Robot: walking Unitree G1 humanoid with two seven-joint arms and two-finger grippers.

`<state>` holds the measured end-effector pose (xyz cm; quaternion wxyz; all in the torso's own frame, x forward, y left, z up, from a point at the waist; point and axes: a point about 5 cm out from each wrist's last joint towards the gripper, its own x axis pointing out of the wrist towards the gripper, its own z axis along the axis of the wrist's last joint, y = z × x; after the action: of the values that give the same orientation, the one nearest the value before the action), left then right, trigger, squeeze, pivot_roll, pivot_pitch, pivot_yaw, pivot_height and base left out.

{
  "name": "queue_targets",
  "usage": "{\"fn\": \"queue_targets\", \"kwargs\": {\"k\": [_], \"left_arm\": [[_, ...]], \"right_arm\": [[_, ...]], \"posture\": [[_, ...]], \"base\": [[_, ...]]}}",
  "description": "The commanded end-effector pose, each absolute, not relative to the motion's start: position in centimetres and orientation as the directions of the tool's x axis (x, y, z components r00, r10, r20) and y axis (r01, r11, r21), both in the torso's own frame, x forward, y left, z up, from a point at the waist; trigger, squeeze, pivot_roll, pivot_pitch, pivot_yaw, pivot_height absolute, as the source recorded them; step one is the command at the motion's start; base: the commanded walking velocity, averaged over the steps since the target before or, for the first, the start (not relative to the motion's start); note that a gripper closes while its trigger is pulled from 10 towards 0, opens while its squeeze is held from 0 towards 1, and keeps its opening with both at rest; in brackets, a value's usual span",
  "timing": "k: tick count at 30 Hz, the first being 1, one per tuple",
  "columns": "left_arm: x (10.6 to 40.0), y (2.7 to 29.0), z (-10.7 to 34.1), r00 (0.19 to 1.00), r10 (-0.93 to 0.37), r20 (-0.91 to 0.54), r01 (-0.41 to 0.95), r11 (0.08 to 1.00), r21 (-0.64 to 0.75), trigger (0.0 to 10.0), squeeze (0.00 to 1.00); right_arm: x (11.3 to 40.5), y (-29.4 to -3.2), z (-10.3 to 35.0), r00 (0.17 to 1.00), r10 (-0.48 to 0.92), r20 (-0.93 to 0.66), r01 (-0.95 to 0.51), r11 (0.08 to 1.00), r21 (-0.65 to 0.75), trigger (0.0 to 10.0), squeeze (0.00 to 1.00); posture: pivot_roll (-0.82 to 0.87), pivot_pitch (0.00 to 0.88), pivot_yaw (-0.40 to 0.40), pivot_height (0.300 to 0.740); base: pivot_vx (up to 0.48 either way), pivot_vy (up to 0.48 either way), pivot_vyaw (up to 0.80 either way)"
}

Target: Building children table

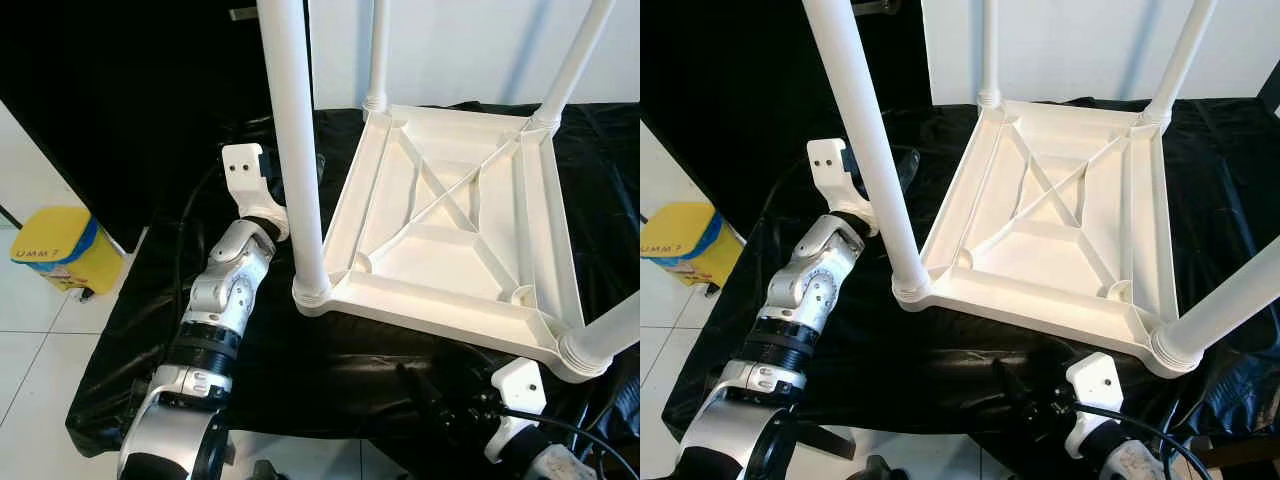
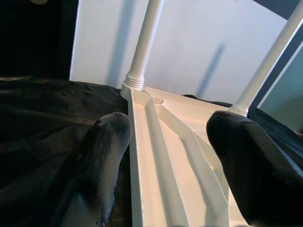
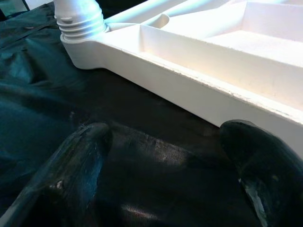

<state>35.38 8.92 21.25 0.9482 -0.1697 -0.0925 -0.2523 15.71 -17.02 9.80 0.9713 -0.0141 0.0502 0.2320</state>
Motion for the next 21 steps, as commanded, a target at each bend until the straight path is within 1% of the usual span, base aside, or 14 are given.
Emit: {"fn": "queue_targets", "kwargs": {"k": [1,2,5,7,9,11,13,16,17,20,21], "left_arm": [[32.4,6.1,22.0,0.354,-0.856,0.375,0.932,0.356,-0.067,10.0,0.00],[32.0,6.0,22.1,0.335,-0.862,0.381,0.940,0.335,-0.070,10.0,0.00],[31.6,5.8,22.1,0.320,-0.866,0.386,0.946,0.317,-0.073,10.0,0.00],[31.0,5.6,22.2,0.292,-0.875,0.386,0.956,0.282,-0.082,10.0,0.00],[31.0,5.6,22.2,0.292,-0.875,0.386,0.956,0.282,-0.082,10.0,0.00],[30.4,5.4,22.2,0.269,-0.882,0.386,0.963,0.253,-0.093,10.0,0.00],[30.2,5.4,22.3,0.262,-0.884,0.386,0.965,0.244,-0.097,10.0,0.00],[29.5,5.5,22.5,0.227,-0.890,0.396,0.974,0.199,-0.110,10.0,0.00],[29.5,5.5,22.5,0.227,-0.890,0.396,0.974,0.199,-0.110,10.0,0.00],[28.8,5.6,22.8,0.183,-0.890,0.417,0.982,0.141,-0.129,10.0,0.00],[28.8,5.6,22.8,0.183,-0.890,0.417,0.982,0.141,-0.129,10.0,0.00]], "right_arm": [[15.5,-17.3,9.7,0.891,0.439,-0.119,-0.441,0.898,0.013,10.0,0.00],[15.4,-17.5,9.7,0.896,0.425,-0.128,-0.426,0.904,0.020,10.0,0.00],[15.3,-17.6,9.6,0.899,0.416,-0.135,-0.416,0.909,0.030,10.0,0.00],[15.3,-18.1,9.5,0.911,0.385,-0.146,-0.385,0.922,0.034,10.0,0.00],[15.3,-18.1,9.5,0.911,0.385,-0.146,-0.385,0.922,0.034,10.0,0.00],[15.6,-19.1,9.4,0.930,0.335,-0.152,-0.334,0.942,0.030,10.0,0.00],[15.7,-19.5,9.4,0.936,0.317,-0.154,-0.317,0.948,0.028,10.0,0.00],[15.9,-20.8,9.4,0.954,0.257,-0.152,-0.261,0.965,-0.003,10.0,0.00],[15.9,-20.8,9.4,0.954,0.257,-0.152,-0.261,0.965,-0.003,10.0,0.00],[15.9,-21.9,9.1,0.964,0.212,-0.162,-0.220,0.975,-0.034,10.0,0.00],[15.9,-21.9,9.1,0.964,0.212,-0.162,-0.220,0.975,-0.034,10.0,0.00]], "posture": [[-0.21,0.086,0.047,0.740],[-0.21,0.086,0.046,0.740],[-0.21,0.088,0.044,0.740],[-0.21,0.088,0.039,0.740],[-0.21,0.088,0.039,0.740],[-0.21,0.087,0.035,0.740],[-0.21,0.087,0.034,0.740],[-0.21,0.086,0.031,0.740],[-0.21,0.086,0.031,0.740],[-0.21,0.085,0.027,0.740],[-0.21,0.085,0.027,0.740]], "base": [[0.000,0.000,0.00],[0.000,0.000,0.00],[0.000,0.000,0.00],[0.000,0.000,0.00],[0.000,0.000,0.00],[0.000,0.000,0.00],[0.000,0.000,0.00],[0.000,0.000,0.00],[0.000,0.000,0.00],[0.000,0.000,0.00],[0.000,0.000,0.00]]}}
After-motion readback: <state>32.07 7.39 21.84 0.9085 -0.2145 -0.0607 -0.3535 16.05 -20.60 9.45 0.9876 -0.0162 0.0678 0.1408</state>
